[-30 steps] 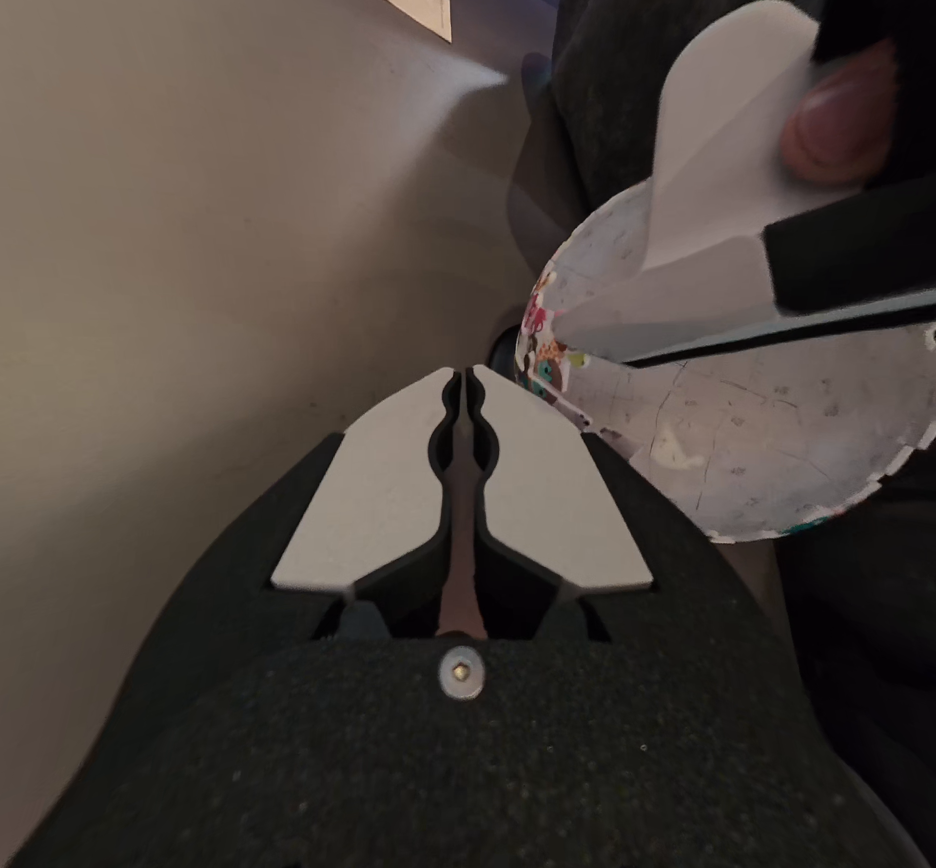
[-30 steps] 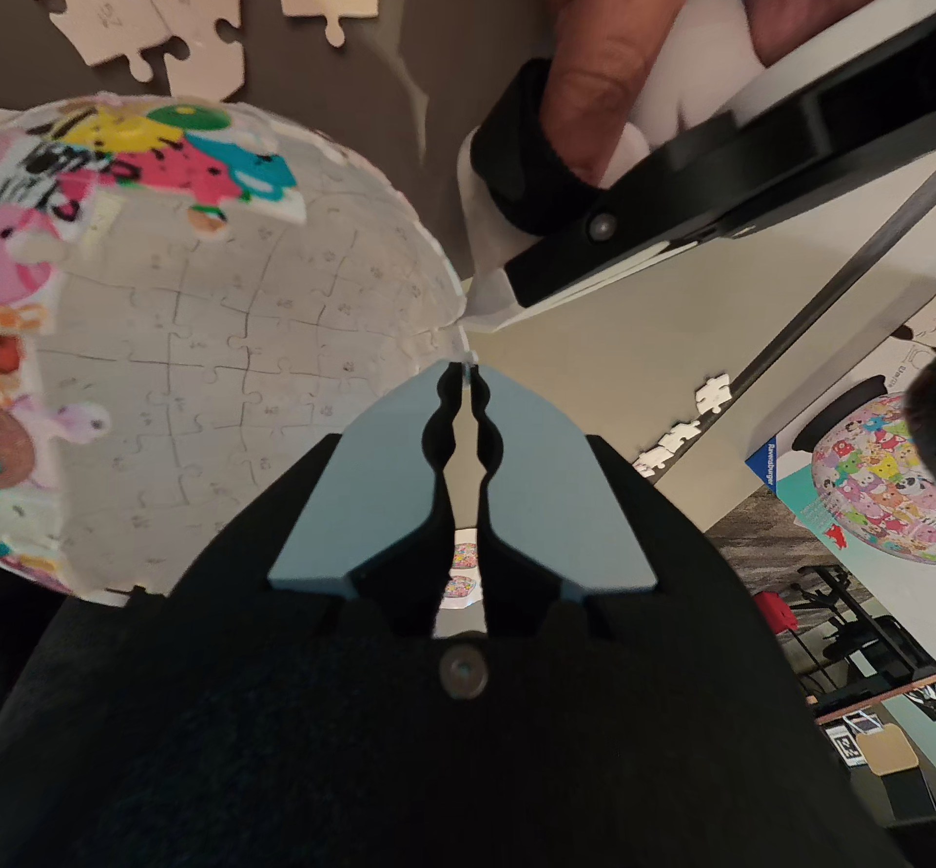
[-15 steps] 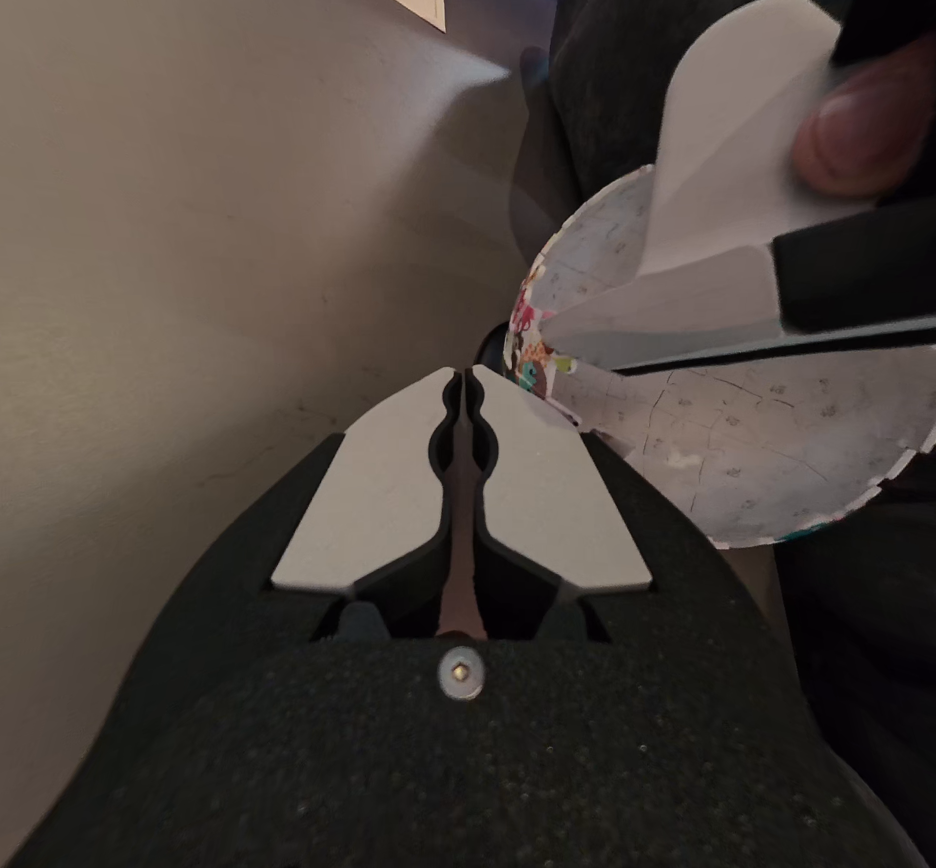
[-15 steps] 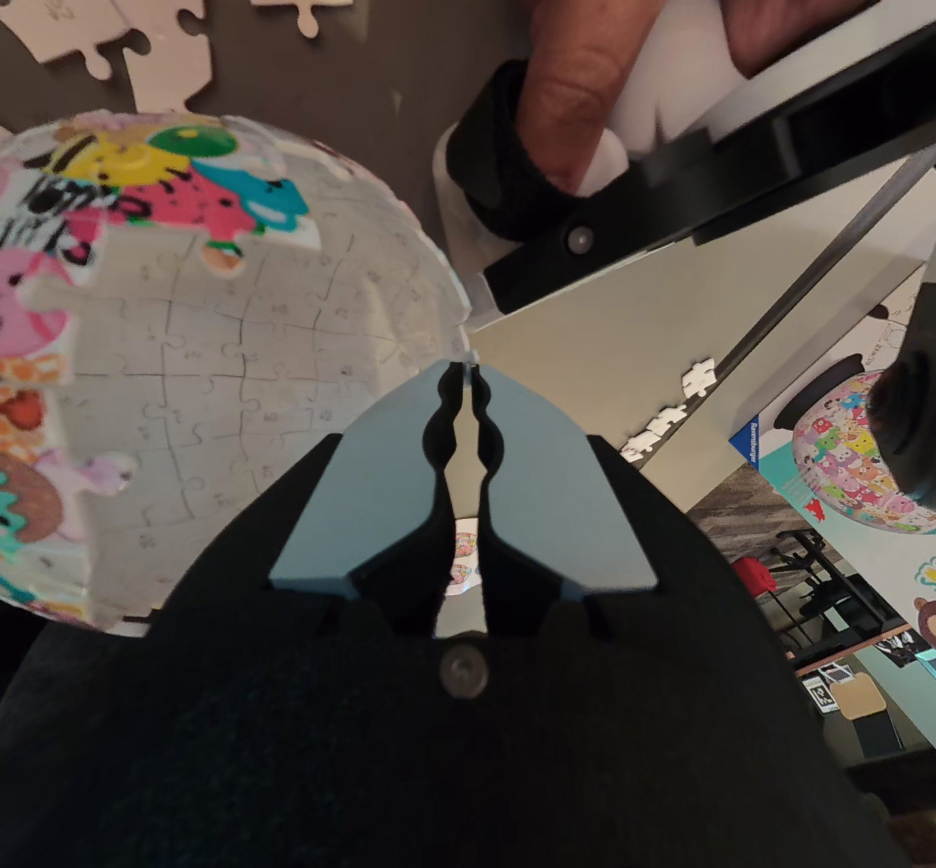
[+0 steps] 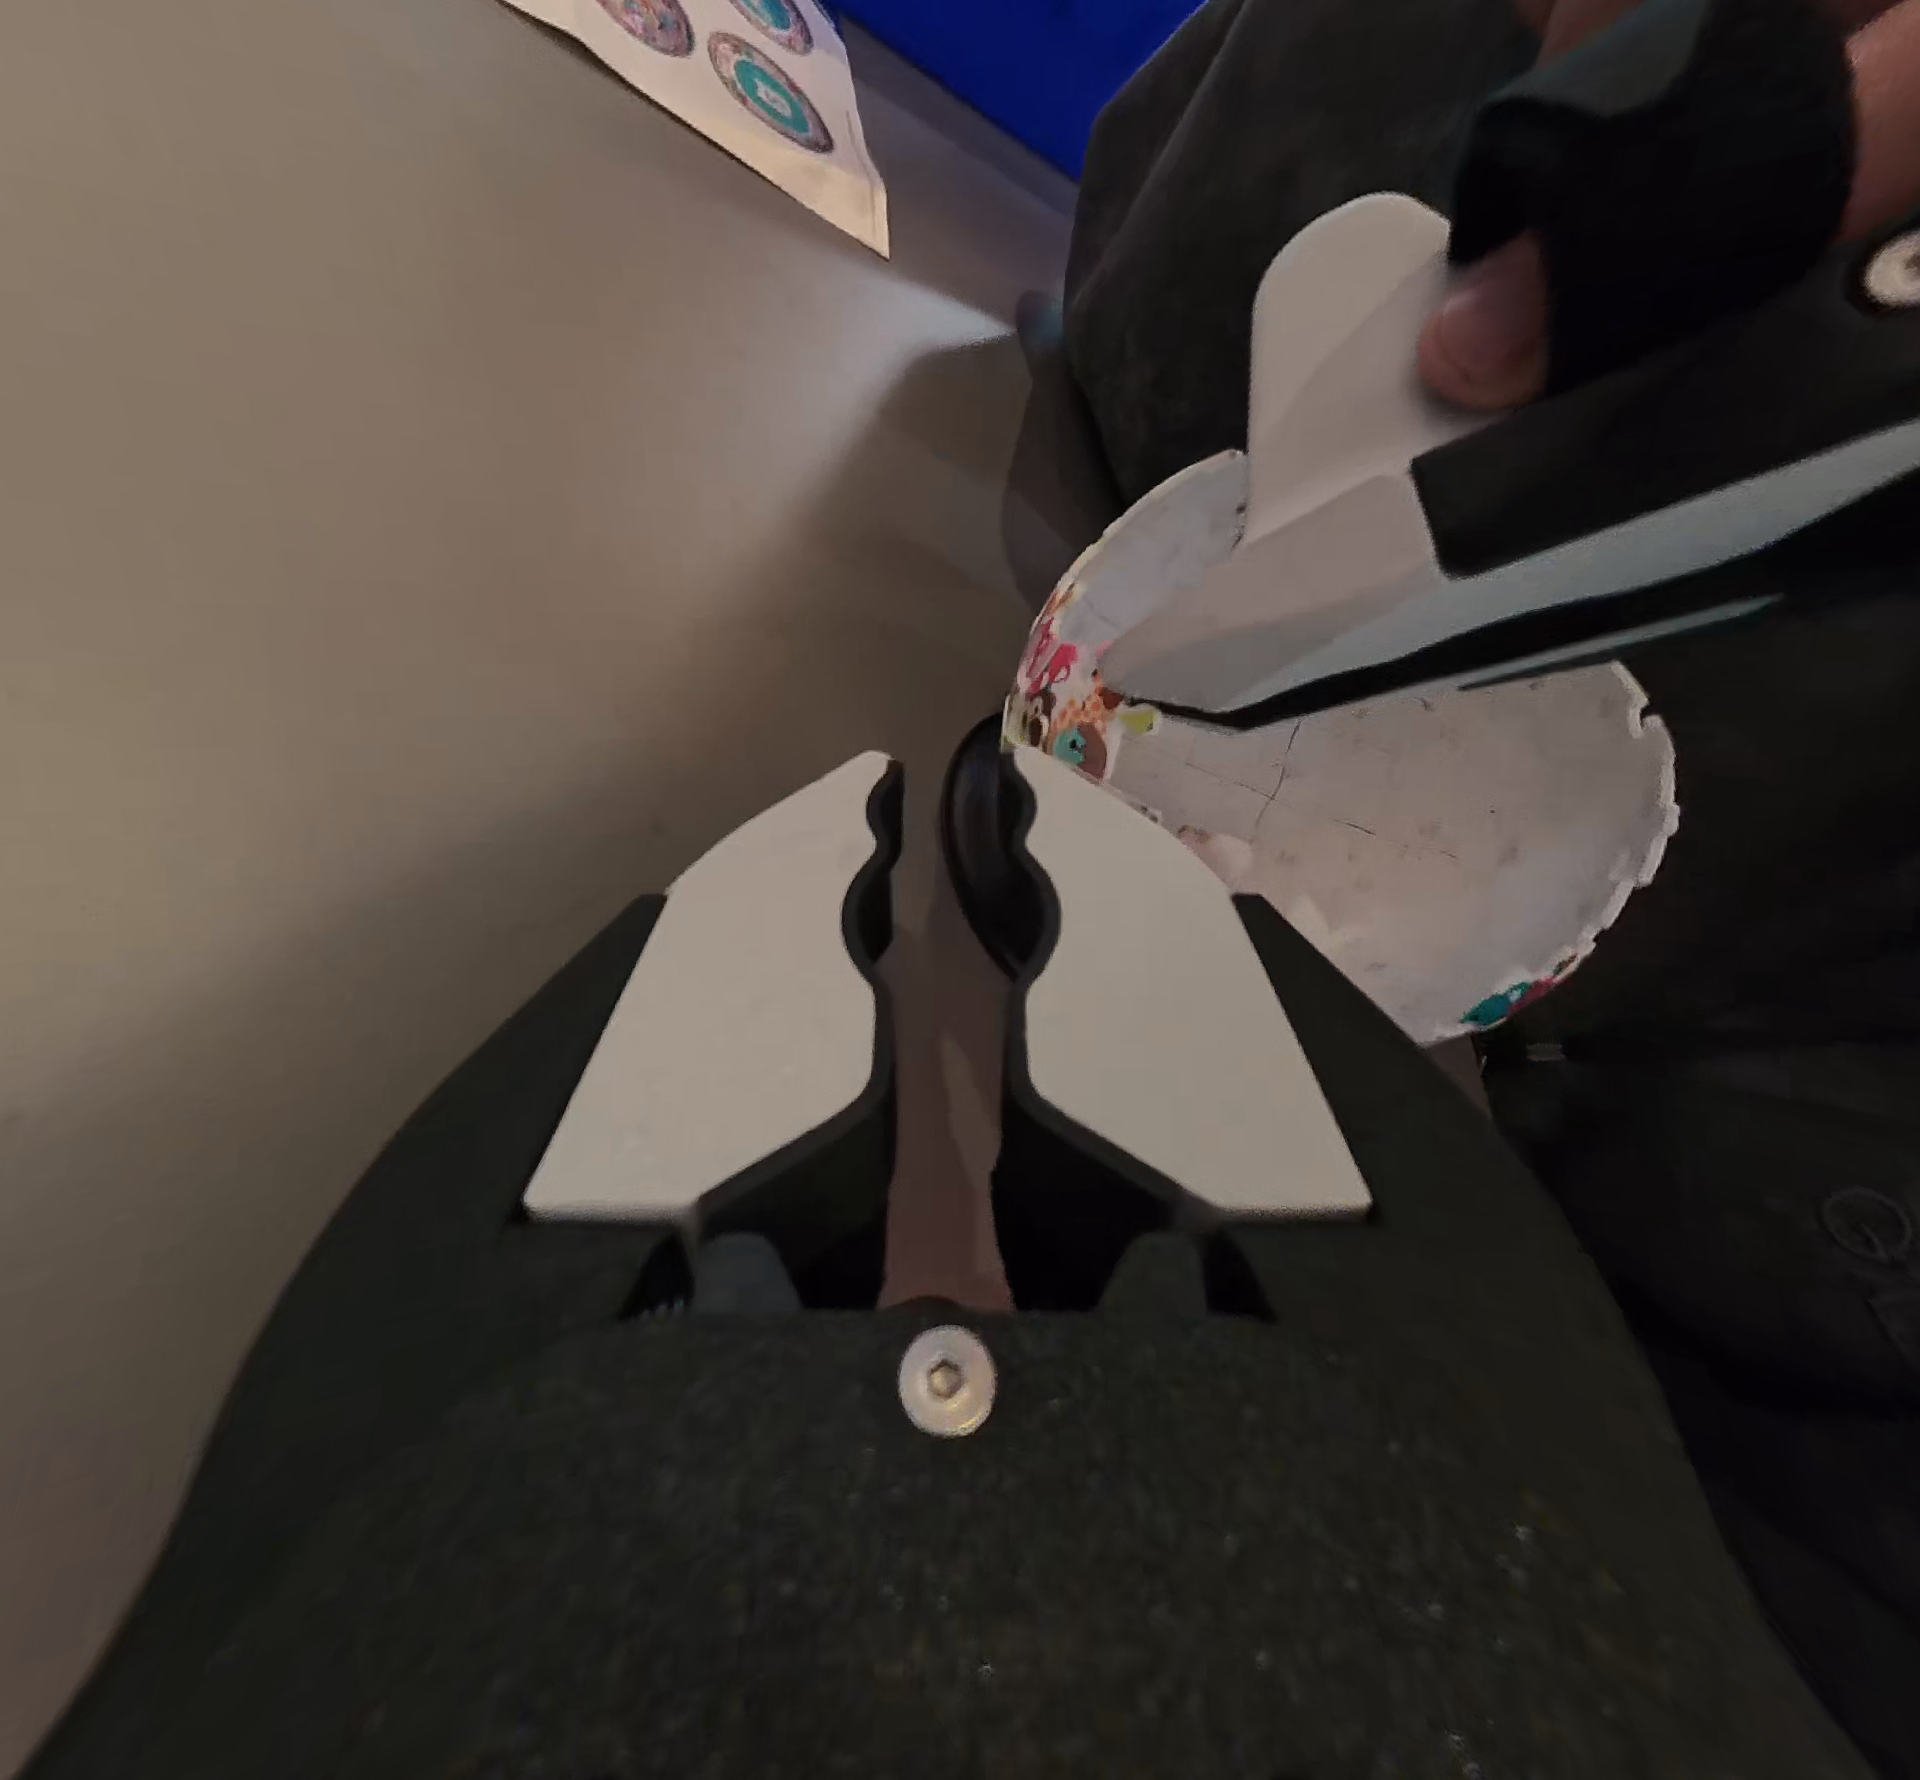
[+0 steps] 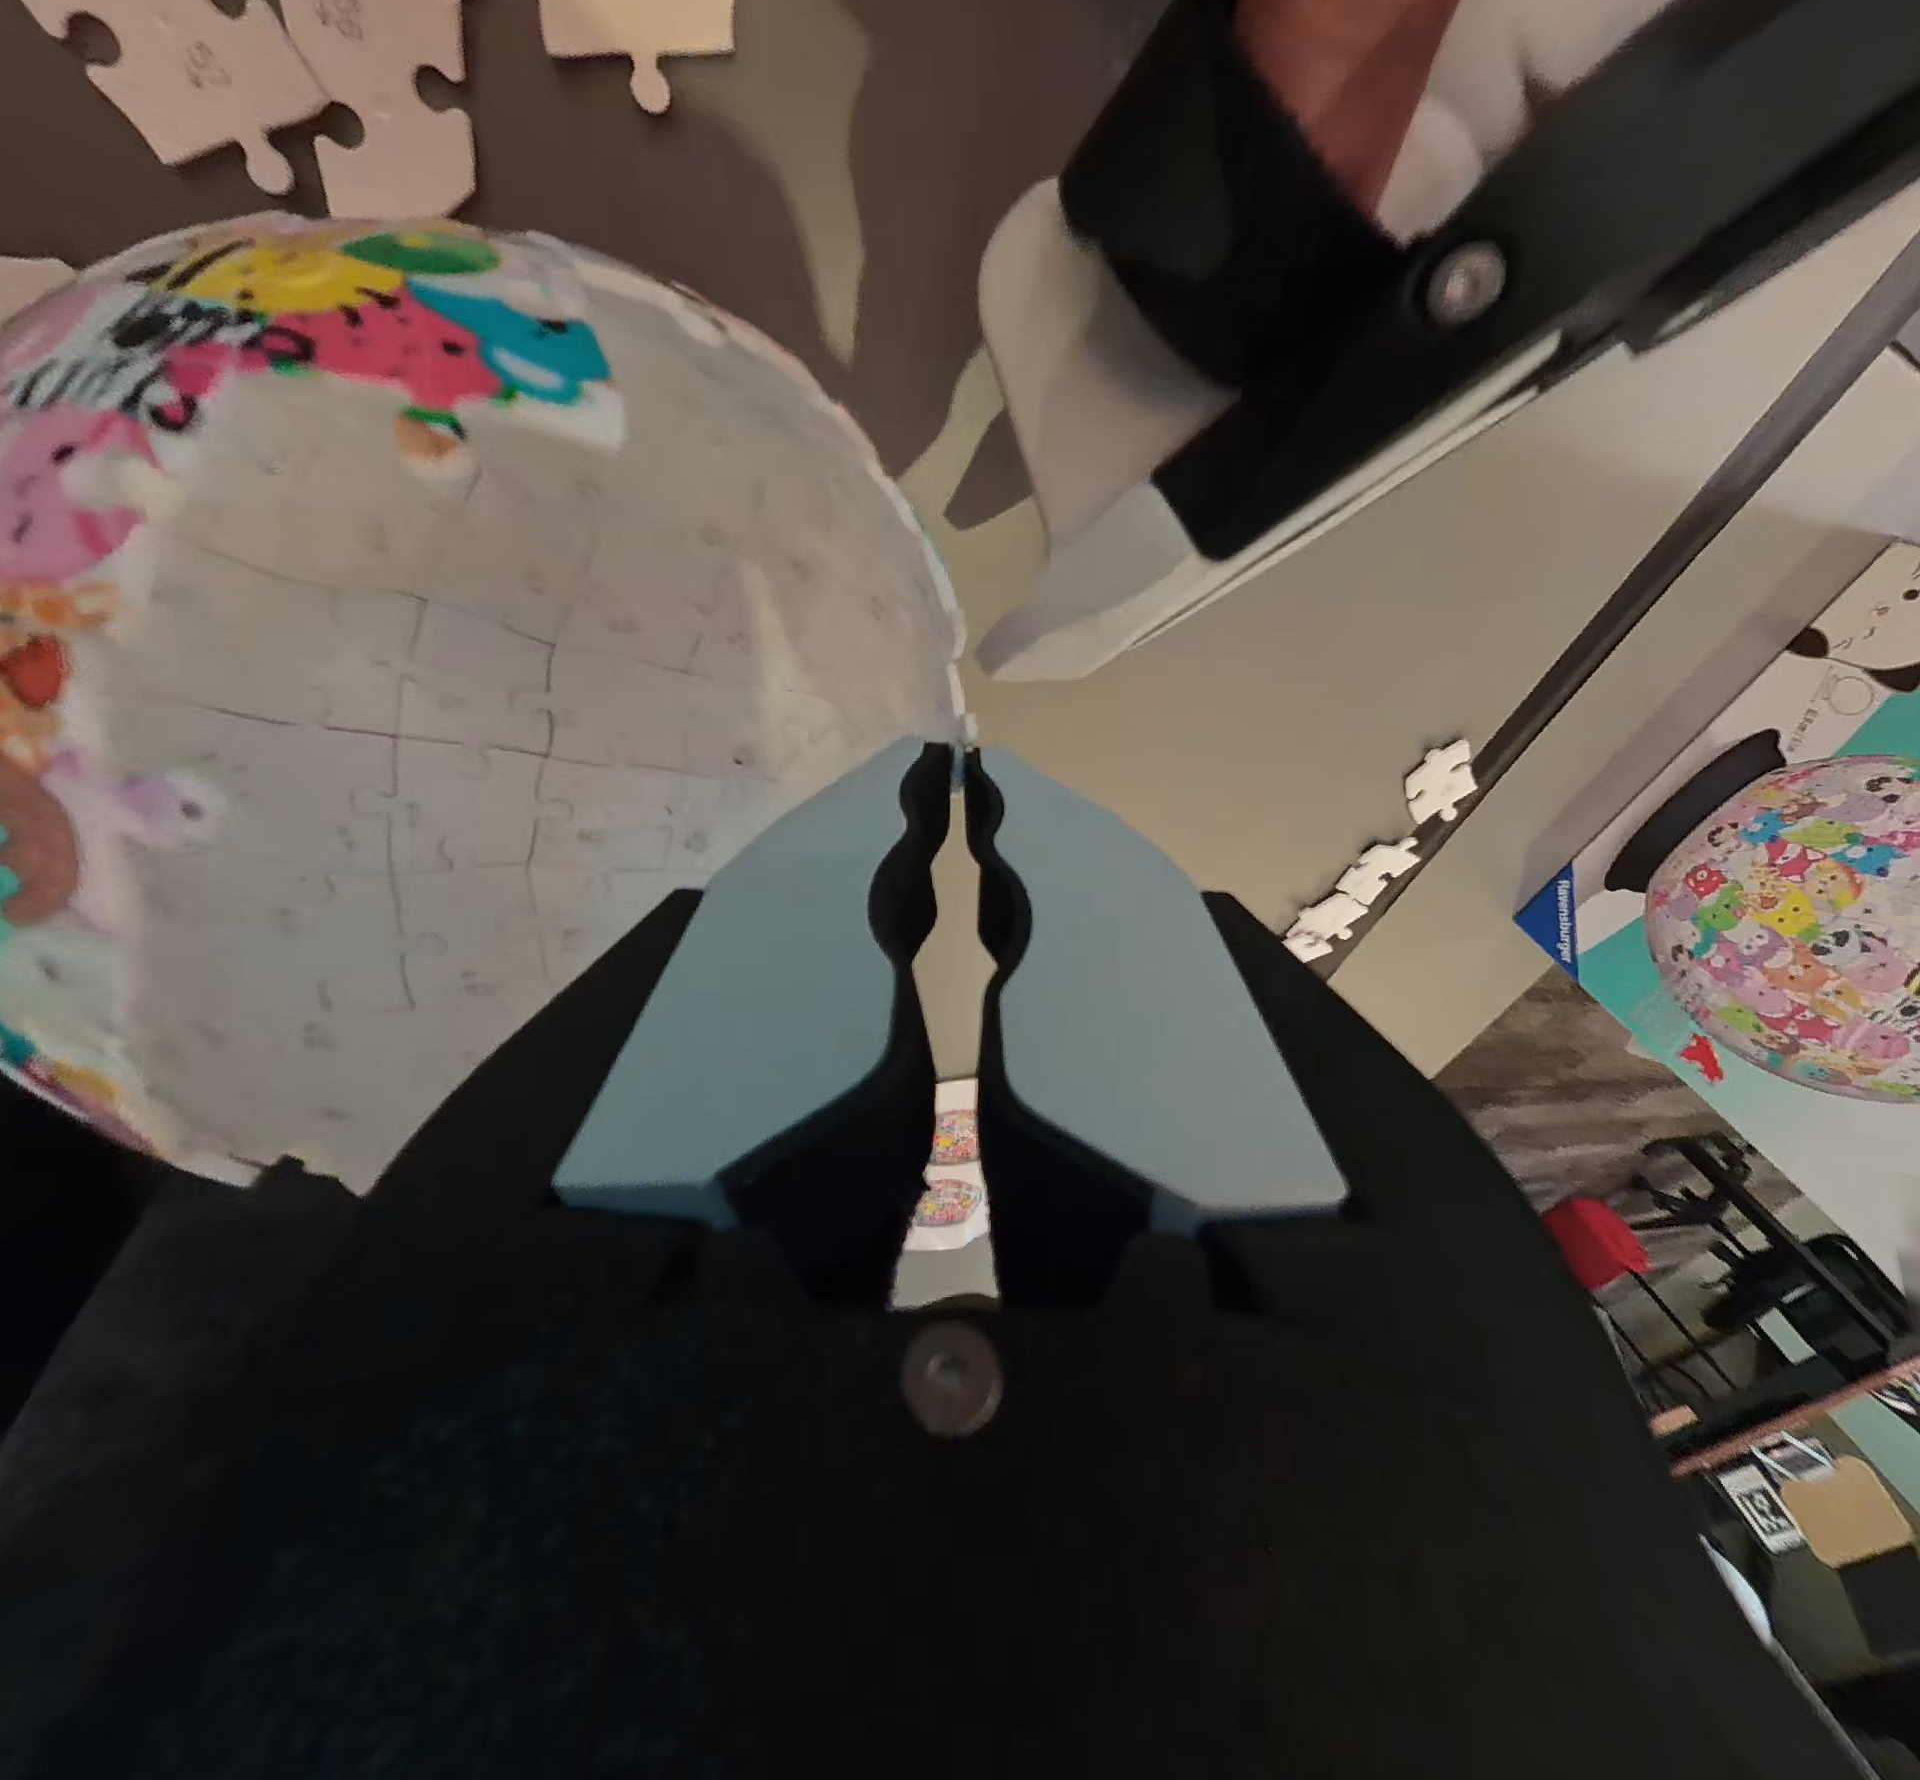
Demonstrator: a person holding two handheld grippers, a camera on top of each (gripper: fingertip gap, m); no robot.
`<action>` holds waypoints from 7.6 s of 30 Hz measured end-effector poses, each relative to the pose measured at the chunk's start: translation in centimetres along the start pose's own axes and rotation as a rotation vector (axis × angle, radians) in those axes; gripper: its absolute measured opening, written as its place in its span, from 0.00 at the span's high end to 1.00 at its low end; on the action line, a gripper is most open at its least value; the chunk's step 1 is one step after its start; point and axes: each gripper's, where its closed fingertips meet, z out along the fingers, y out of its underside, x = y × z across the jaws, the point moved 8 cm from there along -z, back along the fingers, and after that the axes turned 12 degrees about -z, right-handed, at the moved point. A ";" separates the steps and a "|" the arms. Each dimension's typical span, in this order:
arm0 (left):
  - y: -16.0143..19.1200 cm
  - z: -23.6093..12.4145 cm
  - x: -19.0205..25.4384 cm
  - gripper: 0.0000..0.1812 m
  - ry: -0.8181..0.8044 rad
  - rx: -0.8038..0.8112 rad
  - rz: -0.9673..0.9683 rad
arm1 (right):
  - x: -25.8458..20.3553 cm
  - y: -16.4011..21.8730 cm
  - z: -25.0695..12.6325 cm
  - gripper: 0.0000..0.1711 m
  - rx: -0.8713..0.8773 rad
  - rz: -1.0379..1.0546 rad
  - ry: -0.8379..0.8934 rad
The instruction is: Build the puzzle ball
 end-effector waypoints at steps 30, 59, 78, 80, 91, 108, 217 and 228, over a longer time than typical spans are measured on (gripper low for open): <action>-0.1 0.7 -0.7 0.89 -0.085 0.020 0.013 | 0.1 0.6 0.8 0.98 0.007 0.029 -0.045; -0.1 0.4 -1.0 0.88 -0.088 0.017 0.005 | 0.2 1.0 1.2 0.94 -0.029 0.036 -0.068; -0.1 -1.8 -0.1 0.89 -0.177 0.287 0.076 | 2.0 7.6 -4.7 0.86 0.660 0.506 -0.126; -0.2 -2.8 0.1 0.89 -0.203 0.384 0.094 | 1.6 7.8 -4.0 0.86 0.642 0.575 -0.183; 0.1 -6.5 -0.3 0.89 -0.249 0.546 0.104 | 1.9 5.3 1.3 0.83 0.451 0.665 -0.576; 0.3 -5.3 -0.4 0.89 -0.237 0.447 0.087 | 1.0 3.8 4.9 0.89 0.213 0.564 -0.746; 0.4 -4.4 -0.5 0.89 -0.247 0.377 0.084 | 2.0 2.8 3.6 0.88 0.086 0.229 -0.544; 0.4 -4.4 -0.6 0.89 -0.244 0.376 0.079 | 2.2 2.6 4.4 0.97 0.093 0.268 -0.608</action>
